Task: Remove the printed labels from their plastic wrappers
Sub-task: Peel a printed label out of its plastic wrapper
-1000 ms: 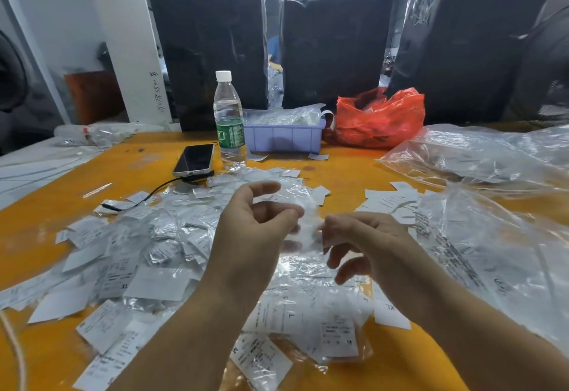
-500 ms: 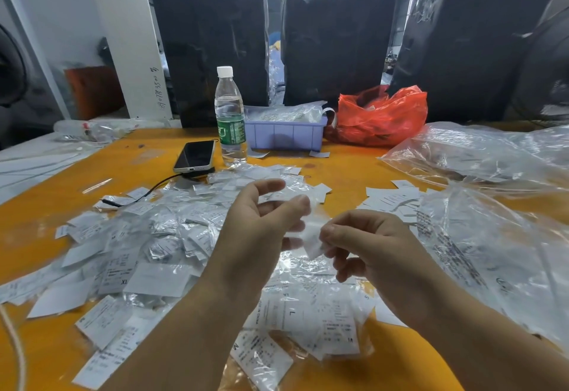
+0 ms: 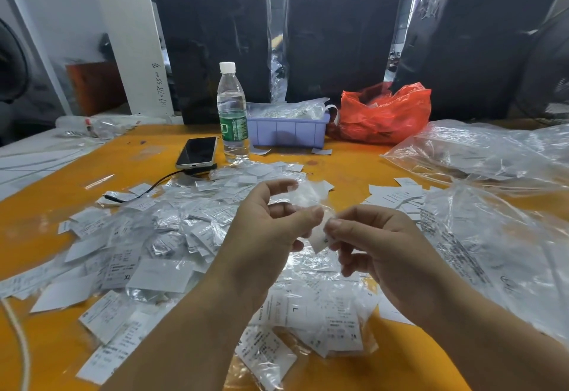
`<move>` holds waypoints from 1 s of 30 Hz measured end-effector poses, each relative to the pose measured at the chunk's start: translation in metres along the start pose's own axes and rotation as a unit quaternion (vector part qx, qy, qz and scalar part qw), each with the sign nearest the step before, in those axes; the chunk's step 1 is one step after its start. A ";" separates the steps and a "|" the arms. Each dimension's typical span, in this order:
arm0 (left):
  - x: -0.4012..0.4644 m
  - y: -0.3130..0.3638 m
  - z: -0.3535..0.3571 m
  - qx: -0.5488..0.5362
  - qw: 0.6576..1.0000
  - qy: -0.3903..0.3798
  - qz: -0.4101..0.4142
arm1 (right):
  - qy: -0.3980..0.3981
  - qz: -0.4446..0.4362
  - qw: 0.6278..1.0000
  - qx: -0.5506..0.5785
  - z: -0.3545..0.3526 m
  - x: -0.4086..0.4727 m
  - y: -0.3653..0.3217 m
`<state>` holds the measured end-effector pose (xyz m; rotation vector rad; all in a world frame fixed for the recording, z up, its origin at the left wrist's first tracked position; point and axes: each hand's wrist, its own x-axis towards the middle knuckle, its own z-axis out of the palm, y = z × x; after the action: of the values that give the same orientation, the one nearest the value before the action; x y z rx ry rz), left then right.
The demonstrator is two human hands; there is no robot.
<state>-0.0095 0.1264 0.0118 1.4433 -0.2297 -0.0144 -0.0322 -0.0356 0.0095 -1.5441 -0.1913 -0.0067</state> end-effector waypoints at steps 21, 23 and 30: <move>0.002 0.005 -0.004 -0.021 0.997 0.017 -0.077 | 0.095 -0.067 0.992 0.041 -0.007 0.004 -0.001; 0.001 0.005 -0.003 -0.024 0.996 0.007 -0.084 | 0.082 -0.067 0.993 0.049 -0.007 0.003 -0.002; 0.000 0.004 -0.001 -0.019 0.996 -0.025 -0.079 | 0.078 -0.059 0.992 0.080 -0.005 0.003 -0.001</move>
<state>-0.0103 0.1278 0.0159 1.4220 -0.1545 -0.1832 -0.0289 -0.0400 0.0108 -1.3644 -0.1560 -0.2007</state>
